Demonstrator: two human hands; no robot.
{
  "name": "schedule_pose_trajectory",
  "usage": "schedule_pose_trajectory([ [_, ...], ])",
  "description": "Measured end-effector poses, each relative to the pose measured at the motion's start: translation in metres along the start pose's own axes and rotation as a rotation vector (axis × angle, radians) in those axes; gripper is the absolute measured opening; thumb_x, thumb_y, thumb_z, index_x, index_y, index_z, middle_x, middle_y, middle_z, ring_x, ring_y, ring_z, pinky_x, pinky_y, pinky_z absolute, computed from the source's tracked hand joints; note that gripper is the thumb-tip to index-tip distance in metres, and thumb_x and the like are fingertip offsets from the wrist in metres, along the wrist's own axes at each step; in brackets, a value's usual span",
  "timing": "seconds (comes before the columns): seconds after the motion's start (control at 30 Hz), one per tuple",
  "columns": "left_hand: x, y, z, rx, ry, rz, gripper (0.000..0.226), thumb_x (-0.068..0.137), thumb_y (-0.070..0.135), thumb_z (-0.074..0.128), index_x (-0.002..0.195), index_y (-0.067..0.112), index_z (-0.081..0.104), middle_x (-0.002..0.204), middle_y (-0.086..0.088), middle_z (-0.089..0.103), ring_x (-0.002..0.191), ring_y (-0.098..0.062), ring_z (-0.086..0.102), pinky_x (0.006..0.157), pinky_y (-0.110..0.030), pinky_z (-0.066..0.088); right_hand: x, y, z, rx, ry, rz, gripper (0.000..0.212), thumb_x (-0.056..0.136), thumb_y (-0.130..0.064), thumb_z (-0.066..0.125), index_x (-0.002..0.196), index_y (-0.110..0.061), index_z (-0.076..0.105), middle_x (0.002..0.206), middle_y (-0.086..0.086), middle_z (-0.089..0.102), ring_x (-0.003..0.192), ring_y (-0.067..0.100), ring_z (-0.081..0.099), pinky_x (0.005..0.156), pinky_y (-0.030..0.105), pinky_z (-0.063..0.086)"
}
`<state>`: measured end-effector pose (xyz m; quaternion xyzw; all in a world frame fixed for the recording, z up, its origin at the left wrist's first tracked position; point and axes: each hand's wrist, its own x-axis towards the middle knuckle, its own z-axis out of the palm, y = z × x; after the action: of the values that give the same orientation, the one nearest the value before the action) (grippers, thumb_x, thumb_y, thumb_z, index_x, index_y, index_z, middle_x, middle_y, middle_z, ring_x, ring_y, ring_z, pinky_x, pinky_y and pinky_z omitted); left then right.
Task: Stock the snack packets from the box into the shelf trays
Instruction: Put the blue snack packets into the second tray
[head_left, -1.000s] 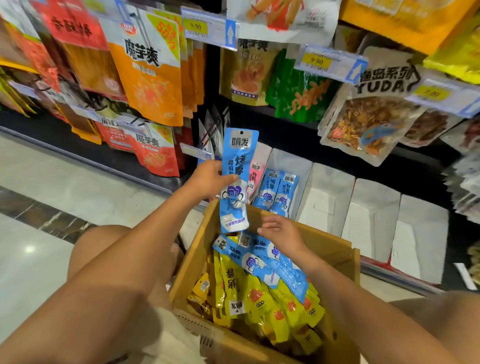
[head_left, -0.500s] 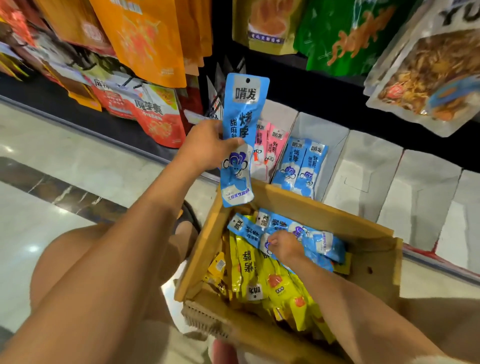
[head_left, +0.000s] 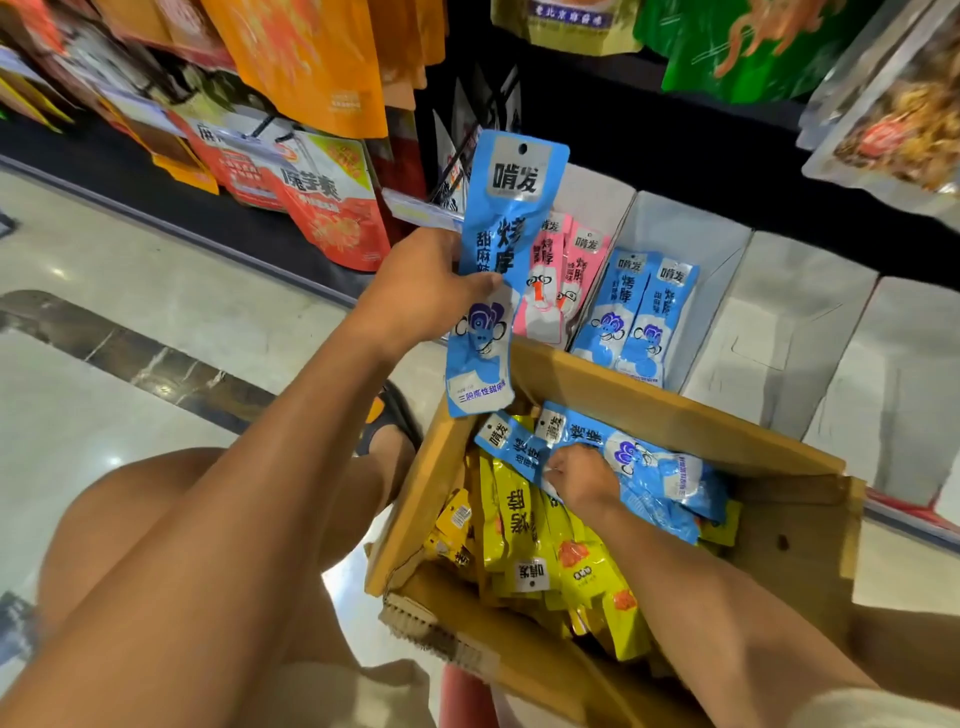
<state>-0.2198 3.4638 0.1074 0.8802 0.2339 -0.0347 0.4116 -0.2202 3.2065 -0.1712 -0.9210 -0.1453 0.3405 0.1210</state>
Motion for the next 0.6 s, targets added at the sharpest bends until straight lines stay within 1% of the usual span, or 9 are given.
schedule_pose_trajectory([
  [0.07, 0.000, 0.002, 0.000, 0.018, -0.002, -0.010, 0.020, 0.097, 0.032, 0.071, 0.097, 0.013, 0.074, 0.089, -0.001, 0.076, 0.079, -0.019, 0.071, 0.068, -0.043, 0.057, -0.001, 0.001, -0.002, 0.047, 0.015, -0.030, 0.006, 0.087, -0.032, 0.071, 0.091, -0.029, 0.075, 0.103, -0.001, 0.069, 0.097, 0.023, 0.066, 0.076, 0.033, 0.054],
  [0.17, -0.001, 0.005, 0.000, 0.018, -0.006, -0.026, 0.022, 0.096, 0.034, 0.072, 0.098, 0.012, 0.075, 0.091, -0.005, 0.076, 0.083, -0.023, 0.072, 0.073, -0.046, 0.058, -0.002, 0.002, -0.003, 0.100, 0.031, -0.096, 0.003, 0.087, -0.035, 0.073, 0.087, -0.032, 0.073, 0.110, 0.000, 0.061, 0.101, 0.023, 0.062, 0.084, 0.037, 0.054],
  [0.27, -0.001, 0.007, 0.000, 0.014, -0.009, -0.036, 0.022, 0.095, 0.034, 0.072, 0.100, 0.012, 0.075, 0.092, -0.004, 0.076, 0.083, -0.022, 0.072, 0.075, -0.046, 0.060, -0.006, 0.003, -0.005, 0.157, 0.030, -0.147, 0.009, 0.090, -0.035, 0.071, 0.093, -0.027, 0.069, 0.112, 0.000, 0.064, 0.098, 0.021, 0.065, 0.082, 0.038, 0.055],
  [0.33, -0.002, 0.008, 0.000, 0.014, -0.007, -0.043, 0.023, 0.095, 0.034, 0.072, 0.100, 0.011, 0.075, 0.092, -0.005, 0.076, 0.083, -0.023, 0.072, 0.076, -0.047, 0.060, -0.011, 0.003, -0.008, 0.174, 0.035, -0.181, 0.009, 0.094, -0.033, 0.066, 0.092, -0.025, 0.063, 0.099, -0.001, 0.068, 0.090, 0.020, 0.066, 0.074, 0.040, 0.054],
  [0.4, -0.001, 0.009, -0.001, 0.015, -0.007, -0.051, 0.025, 0.095, 0.034, 0.072, 0.102, 0.010, 0.075, 0.094, -0.007, 0.076, 0.084, -0.025, 0.072, 0.078, -0.050, 0.060, -0.016, 0.006, -0.012, 0.236, 0.082, -0.196, 0.016, 0.096, -0.031, 0.062, 0.085, -0.028, 0.052, 0.078, -0.002, 0.065, 0.074, 0.019, 0.064, 0.064, 0.043, 0.052],
  [0.43, -0.001, 0.010, -0.002, 0.013, -0.008, -0.056, 0.025, 0.095, 0.034, 0.072, 0.102, 0.011, 0.075, 0.095, -0.007, 0.076, 0.084, -0.025, 0.072, 0.079, -0.051, 0.060, -0.019, 0.007, -0.016, 0.266, 0.110, -0.190, 0.019, 0.097, -0.029, 0.062, 0.083, -0.028, 0.049, 0.071, -0.003, 0.063, 0.068, 0.018, 0.062, 0.061, 0.044, 0.052],
  [0.53, -0.002, 0.013, -0.002, 0.006, -0.007, -0.061, 0.023, 0.096, 0.034, 0.072, 0.102, 0.012, 0.075, 0.096, -0.007, 0.077, 0.083, -0.025, 0.073, 0.076, -0.049, 0.062, -0.023, 0.012, -0.025, 0.290, 0.118, -0.184, 0.018, 0.095, -0.024, 0.065, 0.085, -0.027, 0.051, 0.067, -0.005, 0.063, 0.066, 0.014, 0.062, 0.062, 0.040, 0.052],
  [0.6, -0.003, 0.016, -0.002, 0.013, -0.007, -0.060, 0.020, 0.096, 0.034, 0.071, 0.098, 0.014, 0.073, 0.096, -0.008, 0.076, 0.080, -0.024, 0.073, 0.071, -0.044, 0.062, -0.028, 0.014, -0.032, 0.307, 0.134, -0.194, 0.013, 0.095, -0.022, 0.066, 0.090, -0.028, 0.055, 0.071, -0.008, 0.066, 0.070, 0.013, 0.064, 0.066, 0.038, 0.053],
])
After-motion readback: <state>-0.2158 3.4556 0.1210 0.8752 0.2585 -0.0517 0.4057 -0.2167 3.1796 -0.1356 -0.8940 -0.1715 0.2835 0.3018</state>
